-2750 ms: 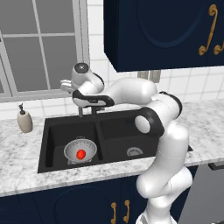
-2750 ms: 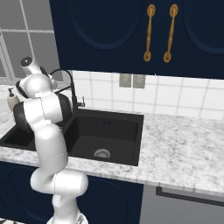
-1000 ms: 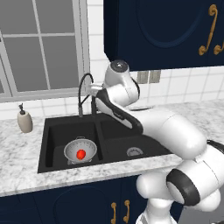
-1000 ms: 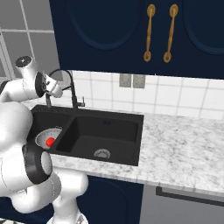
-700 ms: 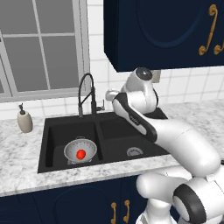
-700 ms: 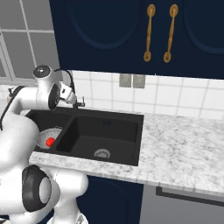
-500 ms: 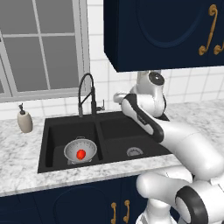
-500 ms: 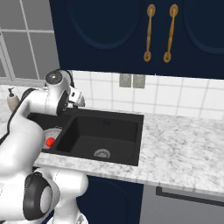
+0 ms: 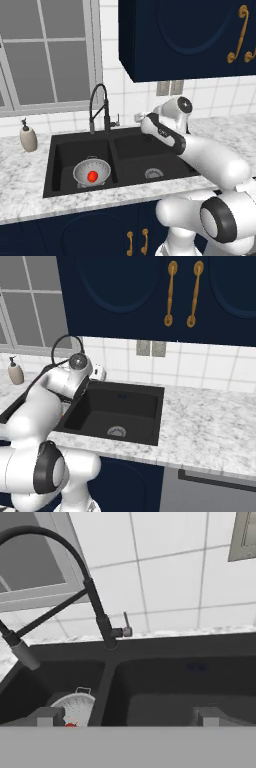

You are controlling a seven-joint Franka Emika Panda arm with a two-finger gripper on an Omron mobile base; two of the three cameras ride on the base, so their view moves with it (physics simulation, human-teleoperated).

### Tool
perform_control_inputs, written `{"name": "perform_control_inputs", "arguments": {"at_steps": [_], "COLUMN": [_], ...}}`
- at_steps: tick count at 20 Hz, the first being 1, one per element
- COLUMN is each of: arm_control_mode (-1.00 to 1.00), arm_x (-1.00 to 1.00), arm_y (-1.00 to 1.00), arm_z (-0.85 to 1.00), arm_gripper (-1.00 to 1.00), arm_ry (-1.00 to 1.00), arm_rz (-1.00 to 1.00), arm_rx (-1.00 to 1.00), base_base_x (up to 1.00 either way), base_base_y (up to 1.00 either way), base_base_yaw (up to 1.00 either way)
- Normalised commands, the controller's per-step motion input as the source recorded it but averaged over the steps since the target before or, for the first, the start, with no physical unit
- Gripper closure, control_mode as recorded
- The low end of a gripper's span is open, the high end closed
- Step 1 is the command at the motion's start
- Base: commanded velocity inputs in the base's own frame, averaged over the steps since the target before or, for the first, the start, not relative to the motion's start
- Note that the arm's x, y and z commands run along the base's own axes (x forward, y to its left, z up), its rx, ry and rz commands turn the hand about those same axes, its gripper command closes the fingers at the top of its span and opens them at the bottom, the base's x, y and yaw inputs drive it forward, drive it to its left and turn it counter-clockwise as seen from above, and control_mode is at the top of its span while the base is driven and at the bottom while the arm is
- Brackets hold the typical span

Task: Put the colander in the sink, put the apple in the colander, and turn on the sink faucet and pour water over the colander.

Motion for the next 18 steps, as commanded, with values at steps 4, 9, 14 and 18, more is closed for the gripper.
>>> {"name": "perform_control_inputs", "arguments": {"at_steps": [4, 9, 14, 18], "arm_control_mode": [-1.0, -1.0, -1.0, -1.0], "arm_x": [0.41, 0.25, 0.2, 0.17], "arm_y": [0.0, 0.0, 0.0, 0.0], "arm_z": [-0.32, -0.27, -0.13, -0.01], "arm_gripper": [-1.0, -1.0, -1.0, -1.0], "arm_ry": [-0.17, -0.16, -0.13, -0.08], "arm_rz": [0.0, 0.0, 0.0, 0.0], "arm_rx": [0.0, 0.0, 0.0, 0.0], "base_base_x": [0.0, 0.0, 0.0, 0.0], "base_base_y": [0.0, 0.0, 0.0, 0.0], "base_base_yaw": [0.0, 0.0, 0.0, 0.0]}}
